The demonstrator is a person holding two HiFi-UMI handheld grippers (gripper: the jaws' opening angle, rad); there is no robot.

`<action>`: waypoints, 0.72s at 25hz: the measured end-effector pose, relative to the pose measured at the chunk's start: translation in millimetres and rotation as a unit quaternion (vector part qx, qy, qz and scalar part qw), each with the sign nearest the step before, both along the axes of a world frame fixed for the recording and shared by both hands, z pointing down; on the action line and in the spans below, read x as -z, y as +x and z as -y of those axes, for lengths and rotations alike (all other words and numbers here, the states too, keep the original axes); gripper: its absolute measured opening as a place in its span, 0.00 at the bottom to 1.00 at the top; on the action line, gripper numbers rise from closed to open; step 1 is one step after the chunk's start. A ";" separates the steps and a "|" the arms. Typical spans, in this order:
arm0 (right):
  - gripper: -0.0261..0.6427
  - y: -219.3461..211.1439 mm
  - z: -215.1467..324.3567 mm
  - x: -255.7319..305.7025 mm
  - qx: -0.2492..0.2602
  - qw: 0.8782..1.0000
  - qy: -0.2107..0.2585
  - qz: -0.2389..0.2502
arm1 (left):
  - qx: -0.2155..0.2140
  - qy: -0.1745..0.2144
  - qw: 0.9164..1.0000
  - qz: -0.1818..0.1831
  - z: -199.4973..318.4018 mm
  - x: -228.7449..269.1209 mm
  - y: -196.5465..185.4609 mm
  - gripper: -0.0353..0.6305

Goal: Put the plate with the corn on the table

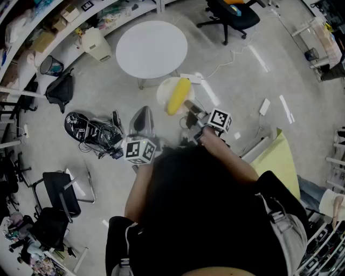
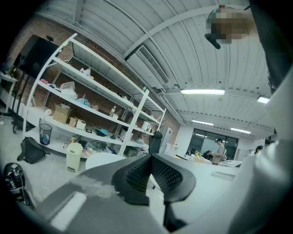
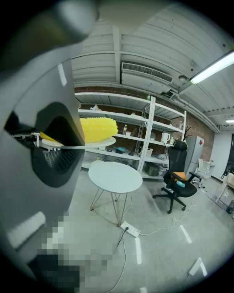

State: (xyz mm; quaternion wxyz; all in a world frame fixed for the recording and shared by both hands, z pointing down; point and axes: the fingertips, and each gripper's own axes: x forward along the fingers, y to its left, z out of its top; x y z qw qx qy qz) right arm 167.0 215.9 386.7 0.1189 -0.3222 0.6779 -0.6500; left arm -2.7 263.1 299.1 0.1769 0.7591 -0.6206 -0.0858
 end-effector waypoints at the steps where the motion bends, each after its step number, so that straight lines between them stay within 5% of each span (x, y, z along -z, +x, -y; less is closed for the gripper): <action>1: 0.07 -2.7 1.0 1.2 0.002 1.000 0.005 0.007 | 0.001 0.000 1.000 -0.001 -0.1 0.0 0.0 0.06; 18: 0.07 -3.1 11.3 -3.1 0.003 1.000 0.004 0.013 | -0.004 -0.003 1.000 -0.003 11.2 -1.3 12.4 0.06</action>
